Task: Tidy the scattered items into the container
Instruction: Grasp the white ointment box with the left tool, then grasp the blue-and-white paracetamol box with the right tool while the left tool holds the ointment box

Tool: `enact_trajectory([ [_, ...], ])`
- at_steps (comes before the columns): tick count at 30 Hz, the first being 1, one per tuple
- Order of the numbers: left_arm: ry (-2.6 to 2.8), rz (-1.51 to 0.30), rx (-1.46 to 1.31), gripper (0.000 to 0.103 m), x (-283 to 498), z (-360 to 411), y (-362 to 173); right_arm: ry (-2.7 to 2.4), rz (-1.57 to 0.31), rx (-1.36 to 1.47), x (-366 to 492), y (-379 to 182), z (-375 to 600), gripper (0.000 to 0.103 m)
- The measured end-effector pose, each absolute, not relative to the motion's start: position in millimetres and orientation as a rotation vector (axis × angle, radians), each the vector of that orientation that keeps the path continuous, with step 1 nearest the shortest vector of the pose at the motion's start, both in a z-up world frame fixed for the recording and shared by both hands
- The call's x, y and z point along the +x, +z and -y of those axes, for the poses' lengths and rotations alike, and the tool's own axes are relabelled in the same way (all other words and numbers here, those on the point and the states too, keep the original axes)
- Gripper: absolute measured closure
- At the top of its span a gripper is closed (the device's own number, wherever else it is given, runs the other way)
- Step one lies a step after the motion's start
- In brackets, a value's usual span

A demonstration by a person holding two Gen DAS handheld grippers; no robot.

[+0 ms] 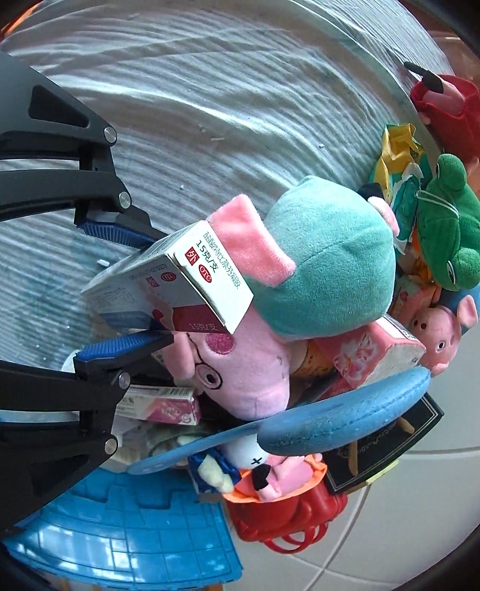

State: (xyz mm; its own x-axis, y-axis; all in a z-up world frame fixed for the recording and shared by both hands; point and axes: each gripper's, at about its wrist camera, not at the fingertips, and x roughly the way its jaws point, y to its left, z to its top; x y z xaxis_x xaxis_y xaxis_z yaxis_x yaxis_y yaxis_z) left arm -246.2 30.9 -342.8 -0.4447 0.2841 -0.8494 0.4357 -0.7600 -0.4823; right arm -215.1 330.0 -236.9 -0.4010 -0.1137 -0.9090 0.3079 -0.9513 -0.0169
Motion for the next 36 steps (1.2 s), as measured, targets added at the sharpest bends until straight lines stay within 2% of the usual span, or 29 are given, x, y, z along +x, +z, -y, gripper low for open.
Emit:
enact_trajectory([
  [8, -2.392, -1.071, 1.614, 0.061, -213, -11, -327, -2.43, -0.282, 1.676, -241, -301, -303, 0.012],
  [12, -2.408, -1.053, 1.628, 0.061, -201, -2, -320, -2.477, -0.186, 1.763, -255, -327, -301, 0.012],
  [21, -2.401, -1.081, 1.623, 0.061, -188, 25, -312, -2.615, -0.007, 1.883, -281, -359, -294, 0.012],
  [32, -2.413, -1.074, 1.606, 0.061, -181, 57, -306, -2.628, -0.011, 1.977, -293, -384, -289, 0.012],
  [35, -2.415, -1.075, 1.606, 0.061, -180, 61, -305, -2.615, -0.023, 1.952, -289, -379, -282, 0.03],
  [36, -2.416, -1.075, 1.605, 0.061, -180, 62, -305, -2.61, -0.031, 1.948, -287, -378, -280, 0.03],
])
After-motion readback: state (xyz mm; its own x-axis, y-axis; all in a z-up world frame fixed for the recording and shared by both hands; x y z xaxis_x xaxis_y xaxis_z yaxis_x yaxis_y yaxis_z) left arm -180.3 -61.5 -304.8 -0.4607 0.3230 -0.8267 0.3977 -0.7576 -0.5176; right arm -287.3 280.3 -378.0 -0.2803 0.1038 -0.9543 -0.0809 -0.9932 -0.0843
